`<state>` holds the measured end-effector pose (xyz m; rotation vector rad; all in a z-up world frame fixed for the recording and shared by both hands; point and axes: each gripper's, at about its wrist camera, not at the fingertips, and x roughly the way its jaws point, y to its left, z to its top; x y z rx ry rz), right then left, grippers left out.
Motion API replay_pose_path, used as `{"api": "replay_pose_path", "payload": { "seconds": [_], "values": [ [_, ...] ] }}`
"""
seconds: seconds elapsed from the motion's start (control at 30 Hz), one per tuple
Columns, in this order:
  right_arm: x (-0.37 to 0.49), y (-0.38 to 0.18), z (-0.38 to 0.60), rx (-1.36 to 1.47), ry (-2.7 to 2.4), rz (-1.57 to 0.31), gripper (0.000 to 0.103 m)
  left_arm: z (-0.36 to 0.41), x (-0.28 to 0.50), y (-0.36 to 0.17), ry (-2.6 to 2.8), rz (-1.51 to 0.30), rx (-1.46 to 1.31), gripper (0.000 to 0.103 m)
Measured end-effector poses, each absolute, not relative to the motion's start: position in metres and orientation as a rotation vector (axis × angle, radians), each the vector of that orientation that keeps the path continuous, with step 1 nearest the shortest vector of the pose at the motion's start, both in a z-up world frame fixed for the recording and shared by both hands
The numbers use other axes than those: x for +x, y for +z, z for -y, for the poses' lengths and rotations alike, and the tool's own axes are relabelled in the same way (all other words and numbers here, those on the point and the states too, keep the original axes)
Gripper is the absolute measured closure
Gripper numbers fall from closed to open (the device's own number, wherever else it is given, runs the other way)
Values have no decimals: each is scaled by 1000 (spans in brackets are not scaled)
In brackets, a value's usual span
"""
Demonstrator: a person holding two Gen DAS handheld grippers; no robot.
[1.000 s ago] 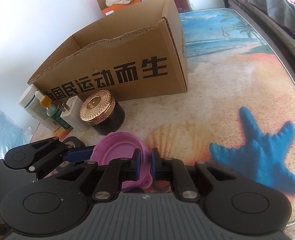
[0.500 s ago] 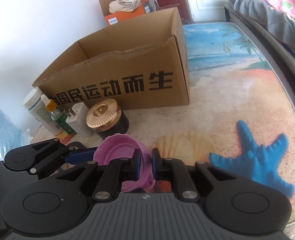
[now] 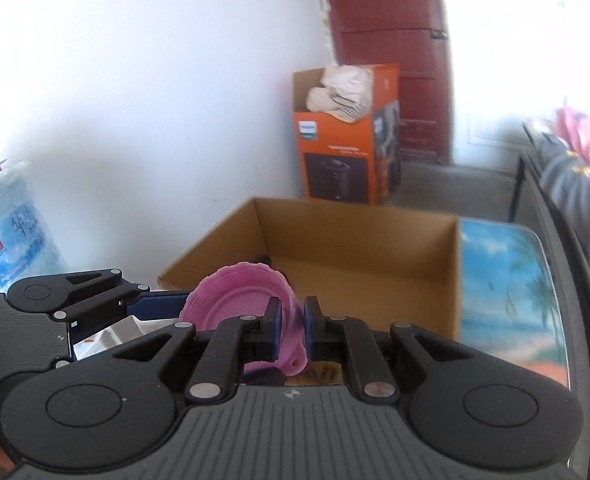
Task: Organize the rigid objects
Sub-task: 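Carry the pink lid into the box and open the right gripper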
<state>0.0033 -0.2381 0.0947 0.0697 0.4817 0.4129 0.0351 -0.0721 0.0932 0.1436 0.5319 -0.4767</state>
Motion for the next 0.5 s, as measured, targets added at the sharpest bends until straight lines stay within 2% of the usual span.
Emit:
{"api": "replay_pose_path", "payload": {
  "seconds": [0.23, 0.5],
  "values": [
    [99, 113, 218, 78, 517, -635, 90, 51, 117, 99, -446, -678, 124, 30],
    [205, 58, 213, 185, 564, -978, 90, 42, 192, 54, -458, -1007, 124, 30]
  ]
}}
